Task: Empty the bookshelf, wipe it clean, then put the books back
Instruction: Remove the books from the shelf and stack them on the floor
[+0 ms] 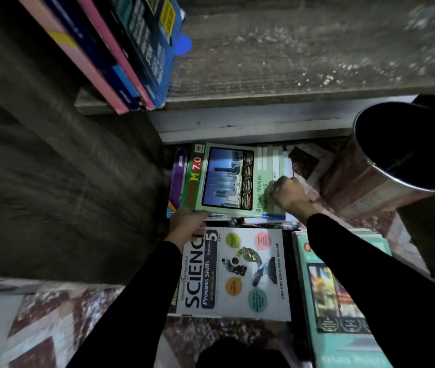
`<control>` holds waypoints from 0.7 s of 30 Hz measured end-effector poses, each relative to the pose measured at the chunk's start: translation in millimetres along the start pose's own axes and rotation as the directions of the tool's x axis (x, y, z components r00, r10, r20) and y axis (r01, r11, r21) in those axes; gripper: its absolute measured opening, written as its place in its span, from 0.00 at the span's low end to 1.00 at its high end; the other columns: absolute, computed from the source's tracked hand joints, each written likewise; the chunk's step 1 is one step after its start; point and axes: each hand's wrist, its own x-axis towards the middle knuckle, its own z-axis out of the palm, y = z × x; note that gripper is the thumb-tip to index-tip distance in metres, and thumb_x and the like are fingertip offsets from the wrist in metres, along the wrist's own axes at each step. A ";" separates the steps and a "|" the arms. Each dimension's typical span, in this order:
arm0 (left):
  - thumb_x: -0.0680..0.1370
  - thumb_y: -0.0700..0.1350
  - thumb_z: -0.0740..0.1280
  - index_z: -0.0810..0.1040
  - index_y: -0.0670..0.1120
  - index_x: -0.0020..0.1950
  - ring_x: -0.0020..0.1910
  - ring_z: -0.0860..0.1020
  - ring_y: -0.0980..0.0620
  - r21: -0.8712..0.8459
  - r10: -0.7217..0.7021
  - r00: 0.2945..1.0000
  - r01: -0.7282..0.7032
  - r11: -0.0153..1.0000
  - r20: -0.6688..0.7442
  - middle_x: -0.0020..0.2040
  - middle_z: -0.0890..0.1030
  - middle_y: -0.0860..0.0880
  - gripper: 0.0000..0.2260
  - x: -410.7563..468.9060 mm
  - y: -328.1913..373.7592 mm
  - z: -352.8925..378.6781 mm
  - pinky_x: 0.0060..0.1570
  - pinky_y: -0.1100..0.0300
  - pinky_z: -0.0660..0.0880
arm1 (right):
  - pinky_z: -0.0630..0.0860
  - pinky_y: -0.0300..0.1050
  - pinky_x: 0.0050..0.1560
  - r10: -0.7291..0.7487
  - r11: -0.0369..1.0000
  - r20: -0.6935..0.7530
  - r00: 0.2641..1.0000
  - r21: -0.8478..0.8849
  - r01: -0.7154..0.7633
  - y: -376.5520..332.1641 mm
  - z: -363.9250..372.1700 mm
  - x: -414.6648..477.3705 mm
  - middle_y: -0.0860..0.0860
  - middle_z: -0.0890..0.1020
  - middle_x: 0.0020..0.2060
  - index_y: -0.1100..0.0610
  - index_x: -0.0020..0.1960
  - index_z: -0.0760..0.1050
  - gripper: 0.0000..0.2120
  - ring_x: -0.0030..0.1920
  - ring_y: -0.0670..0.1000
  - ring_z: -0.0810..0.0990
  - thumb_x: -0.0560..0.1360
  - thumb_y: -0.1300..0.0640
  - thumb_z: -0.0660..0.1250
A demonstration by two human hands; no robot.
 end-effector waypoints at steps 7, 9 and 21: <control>0.71 0.52 0.71 0.79 0.40 0.50 0.41 0.83 0.48 0.269 0.167 0.986 -0.158 0.950 -0.012 0.45 0.84 0.44 0.17 -52.4 22.8 -25.1 0.35 0.62 0.73 | 0.73 0.49 0.58 -0.075 0.973 0.100 0.992 -0.209 0.095 -23.7 -35.7 -43.4 0.63 0.76 0.59 0.61 0.59 0.76 0.17 0.59 0.61 0.75 0.76 0.52 0.61; 0.71 0.52 0.70 0.80 0.41 0.51 0.43 0.83 0.48 0.279 0.201 0.979 -0.184 0.943 -0.034 0.45 0.84 0.44 0.16 -67.4 30.0 -32.5 0.40 0.59 0.77 | 0.73 0.49 0.58 -0.098 0.960 0.118 0.988 -0.252 0.125 -31.4 -48.8 -59.4 0.63 0.76 0.60 0.61 0.59 0.75 0.17 0.61 0.61 0.75 0.74 0.54 0.62; 0.73 0.49 0.67 0.81 0.50 0.45 0.55 0.79 0.47 0.251 0.513 0.796 -0.451 0.856 -0.320 0.51 0.83 0.47 0.05 -172.9 84.0 -106.0 0.53 0.62 0.72 | 0.70 0.43 0.47 -0.275 0.902 0.119 0.954 -0.312 0.299 -90.3 -130.6 -142.9 0.59 0.79 0.56 0.60 0.53 0.75 0.13 0.55 0.58 0.78 0.74 0.52 0.64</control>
